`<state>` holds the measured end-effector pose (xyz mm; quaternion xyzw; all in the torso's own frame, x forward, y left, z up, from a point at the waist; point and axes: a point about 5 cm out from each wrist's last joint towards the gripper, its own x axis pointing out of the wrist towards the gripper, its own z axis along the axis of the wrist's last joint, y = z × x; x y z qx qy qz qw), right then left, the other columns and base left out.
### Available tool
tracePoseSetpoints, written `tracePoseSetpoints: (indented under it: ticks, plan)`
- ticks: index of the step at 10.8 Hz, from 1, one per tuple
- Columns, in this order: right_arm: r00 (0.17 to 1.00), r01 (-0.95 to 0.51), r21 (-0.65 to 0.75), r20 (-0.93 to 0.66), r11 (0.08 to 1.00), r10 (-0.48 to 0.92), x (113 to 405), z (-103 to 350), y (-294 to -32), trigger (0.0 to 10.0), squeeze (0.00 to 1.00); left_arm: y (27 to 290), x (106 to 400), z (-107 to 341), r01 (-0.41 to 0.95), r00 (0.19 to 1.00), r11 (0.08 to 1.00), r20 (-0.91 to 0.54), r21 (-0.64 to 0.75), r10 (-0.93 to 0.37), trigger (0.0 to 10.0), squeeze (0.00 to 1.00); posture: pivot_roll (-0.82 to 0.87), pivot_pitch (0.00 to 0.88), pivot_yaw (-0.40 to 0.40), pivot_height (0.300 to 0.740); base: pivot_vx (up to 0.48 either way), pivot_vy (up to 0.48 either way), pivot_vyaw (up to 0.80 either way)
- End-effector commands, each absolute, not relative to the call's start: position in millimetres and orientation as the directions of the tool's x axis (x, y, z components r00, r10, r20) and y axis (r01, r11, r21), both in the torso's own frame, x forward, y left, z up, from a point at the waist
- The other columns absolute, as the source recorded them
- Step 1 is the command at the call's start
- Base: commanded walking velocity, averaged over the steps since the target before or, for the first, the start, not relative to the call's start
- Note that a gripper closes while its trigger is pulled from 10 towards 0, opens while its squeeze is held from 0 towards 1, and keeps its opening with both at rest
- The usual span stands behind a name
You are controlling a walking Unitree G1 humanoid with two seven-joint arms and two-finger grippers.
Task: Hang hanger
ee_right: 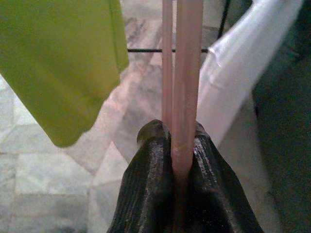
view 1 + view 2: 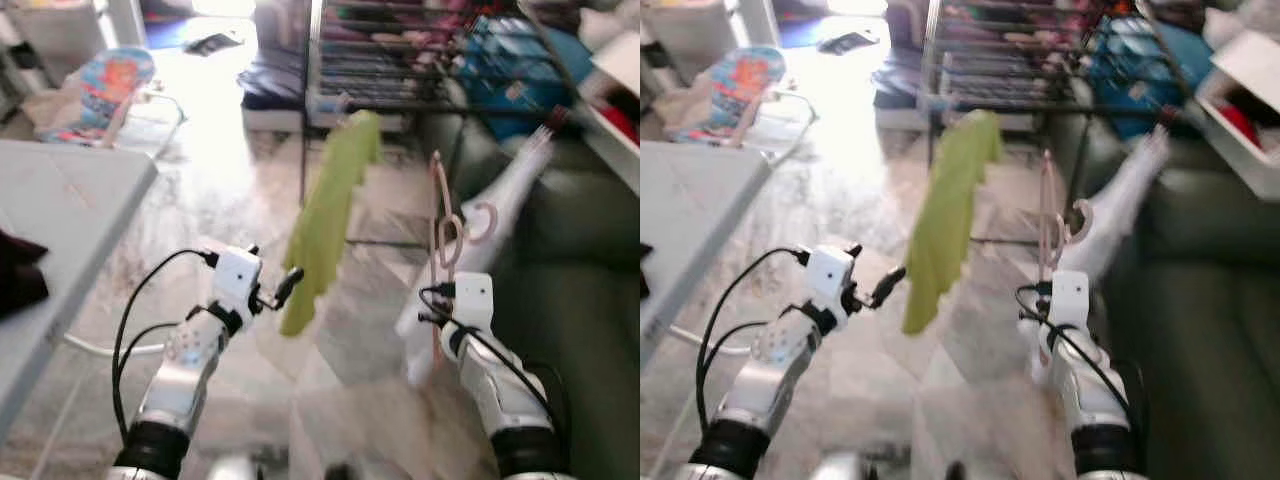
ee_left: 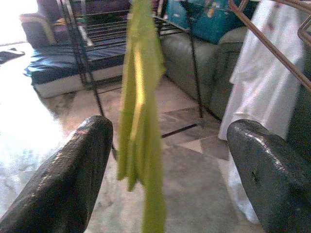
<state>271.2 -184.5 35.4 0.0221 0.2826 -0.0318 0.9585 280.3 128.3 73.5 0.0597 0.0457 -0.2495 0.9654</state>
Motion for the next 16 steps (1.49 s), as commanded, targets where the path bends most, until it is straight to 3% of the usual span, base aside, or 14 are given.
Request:
tracePoseSetpoints:
  ticks: [1,10,14,16]
  plan:
    - [0.848,0.069,0.027,-0.529,0.997,-0.044,274.5,38.5,-179.7,10.0,0.00,130.3,281.1,78.3,0.497,0.867,0.859,-0.110,0.121,-0.486,10.0,0.00,-0.07,0.059,-0.047,0.740,0.480,0.000,0.00]
    - [0.871,0.148,-0.028,-0.470,0.989,-0.144,288.2,47.6,-196.7,10.0,0.00,127.9,278.7,76.5,0.515,0.856,0.849,-0.119,0.119,-0.503,10.0,0.00,-0.07,0.061,-0.046,0.740,0.478,0.000,0.00]
    - [0.903,0.044,-0.091,-0.423,0.995,-0.078,320.1,66.8,-175.9,10.0,0.00,130.1,278.8,76.5,0.502,0.864,0.857,-0.113,0.116,-0.491,10.0,0.00,-0.07,0.066,-0.036,0.740,0.000,0.000,0.00]
    - [0.893,-0.027,-0.020,-0.449,0.999,0.015,335.5,73.6,-155.4,10.0,0.00,127.3,280.1,77.6,0.504,0.863,0.856,-0.110,0.117,-0.493,10.0,0.00,-0.06,0.065,-0.041,0.740,0.000,0.000,0.00]
